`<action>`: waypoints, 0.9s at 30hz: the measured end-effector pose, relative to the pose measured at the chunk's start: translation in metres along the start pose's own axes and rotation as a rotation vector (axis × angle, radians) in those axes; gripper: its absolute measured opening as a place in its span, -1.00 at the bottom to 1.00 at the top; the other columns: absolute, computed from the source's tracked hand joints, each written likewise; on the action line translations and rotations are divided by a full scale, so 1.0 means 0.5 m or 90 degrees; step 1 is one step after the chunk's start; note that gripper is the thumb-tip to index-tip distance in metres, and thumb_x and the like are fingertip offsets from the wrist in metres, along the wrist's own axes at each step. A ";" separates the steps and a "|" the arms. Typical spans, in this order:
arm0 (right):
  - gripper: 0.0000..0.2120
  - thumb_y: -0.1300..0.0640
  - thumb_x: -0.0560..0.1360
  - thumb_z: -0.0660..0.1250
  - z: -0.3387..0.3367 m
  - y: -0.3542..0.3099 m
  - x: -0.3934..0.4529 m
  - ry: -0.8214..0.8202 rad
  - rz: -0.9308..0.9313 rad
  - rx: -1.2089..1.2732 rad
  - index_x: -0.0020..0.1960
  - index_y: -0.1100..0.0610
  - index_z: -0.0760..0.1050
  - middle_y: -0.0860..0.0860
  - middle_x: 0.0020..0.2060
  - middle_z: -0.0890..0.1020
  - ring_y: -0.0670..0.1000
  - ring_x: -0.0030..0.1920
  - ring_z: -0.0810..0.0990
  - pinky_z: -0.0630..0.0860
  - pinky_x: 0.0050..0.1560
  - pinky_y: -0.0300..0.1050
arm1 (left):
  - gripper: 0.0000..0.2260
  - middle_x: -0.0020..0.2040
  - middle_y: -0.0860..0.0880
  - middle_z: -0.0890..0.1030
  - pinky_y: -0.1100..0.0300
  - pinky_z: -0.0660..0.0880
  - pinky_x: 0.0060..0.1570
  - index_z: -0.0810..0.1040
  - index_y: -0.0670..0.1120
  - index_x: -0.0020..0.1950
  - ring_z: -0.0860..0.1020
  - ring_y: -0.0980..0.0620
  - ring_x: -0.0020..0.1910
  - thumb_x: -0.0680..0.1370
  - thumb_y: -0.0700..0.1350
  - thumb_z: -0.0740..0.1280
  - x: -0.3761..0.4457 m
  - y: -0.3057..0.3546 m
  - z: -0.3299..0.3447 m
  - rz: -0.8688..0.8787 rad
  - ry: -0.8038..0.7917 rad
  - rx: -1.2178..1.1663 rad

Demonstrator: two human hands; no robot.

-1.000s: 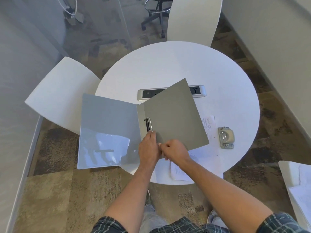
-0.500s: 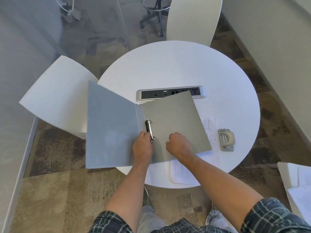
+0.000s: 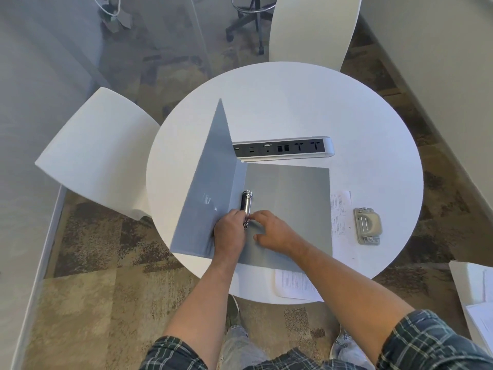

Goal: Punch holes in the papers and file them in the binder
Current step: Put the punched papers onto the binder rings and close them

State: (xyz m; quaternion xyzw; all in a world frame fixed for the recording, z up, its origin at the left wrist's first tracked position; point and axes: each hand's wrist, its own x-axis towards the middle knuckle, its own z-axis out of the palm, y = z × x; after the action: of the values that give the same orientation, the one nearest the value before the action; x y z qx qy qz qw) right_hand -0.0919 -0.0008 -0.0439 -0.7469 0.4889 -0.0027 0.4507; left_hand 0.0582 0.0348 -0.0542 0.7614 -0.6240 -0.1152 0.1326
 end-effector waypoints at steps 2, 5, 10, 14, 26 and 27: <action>-0.39 0.29 0.45 0.38 0.004 -0.002 0.008 0.001 0.009 0.003 0.49 0.10 0.45 0.10 0.44 0.44 0.11 0.40 0.48 0.35 0.42 -0.14 | -0.91 -0.17 -0.06 0.63 0.11 0.29 -0.37 0.60 -0.11 -0.16 0.60 -0.15 -0.26 0.51 -0.26 0.35 0.003 -0.003 0.002 -0.009 -0.009 0.004; -0.44 0.28 0.45 0.38 0.011 -0.008 0.018 0.002 0.026 0.008 0.46 0.13 0.48 0.11 0.45 0.43 0.14 0.41 0.47 0.34 0.42 -0.13 | -0.91 -0.15 -0.05 0.65 0.12 0.34 -0.36 0.62 -0.10 -0.13 0.61 -0.13 -0.23 0.53 -0.24 0.36 0.005 -0.008 0.000 -0.022 -0.008 -0.008; -0.40 0.30 0.47 0.37 0.013 -0.016 0.024 -0.019 0.032 0.016 0.49 0.10 0.42 0.11 0.55 0.29 0.15 0.48 0.40 0.31 0.44 -0.13 | -0.88 -0.10 -0.06 0.67 0.00 0.51 -0.26 0.62 -0.08 -0.07 0.62 -0.14 -0.15 0.62 -0.13 0.31 0.004 -0.014 -0.009 -0.048 -0.028 -0.012; -0.42 0.38 0.45 0.29 0.015 -0.018 0.027 -0.019 0.028 0.016 0.46 0.13 0.44 0.08 0.56 0.29 0.13 0.46 0.43 0.35 0.40 -0.15 | -0.88 -0.11 -0.06 0.64 0.06 0.43 -0.30 0.61 -0.09 -0.07 0.60 -0.13 -0.15 0.61 -0.16 0.29 0.005 -0.025 -0.014 -0.012 -0.056 0.001; -0.50 0.51 0.39 0.13 0.017 -0.034 0.033 -0.003 0.048 0.101 0.26 0.25 0.49 0.08 0.42 0.43 0.12 0.37 0.47 0.37 0.21 -0.21 | -0.88 -0.16 -0.02 0.64 0.09 0.43 -0.32 0.64 -0.04 -0.08 0.61 -0.11 -0.19 0.51 -0.24 0.36 0.011 -0.036 -0.014 -0.003 -0.069 -0.004; -0.52 0.50 0.37 0.12 0.019 -0.033 0.033 -0.004 0.051 0.105 0.23 0.24 0.49 0.07 0.39 0.45 0.13 0.34 0.48 0.40 0.22 -0.15 | -0.88 -0.16 -0.01 0.64 0.08 0.46 -0.31 0.64 -0.04 -0.08 0.61 -0.11 -0.18 0.51 -0.23 0.35 0.011 -0.036 -0.015 -0.009 -0.074 -0.010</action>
State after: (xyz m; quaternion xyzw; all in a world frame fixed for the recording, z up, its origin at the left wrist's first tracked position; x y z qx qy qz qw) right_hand -0.0669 -0.0049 -0.0453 -0.6868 0.5154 -0.0227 0.5121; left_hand 0.0785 0.0334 -0.0536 0.7568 -0.6243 -0.1647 0.1015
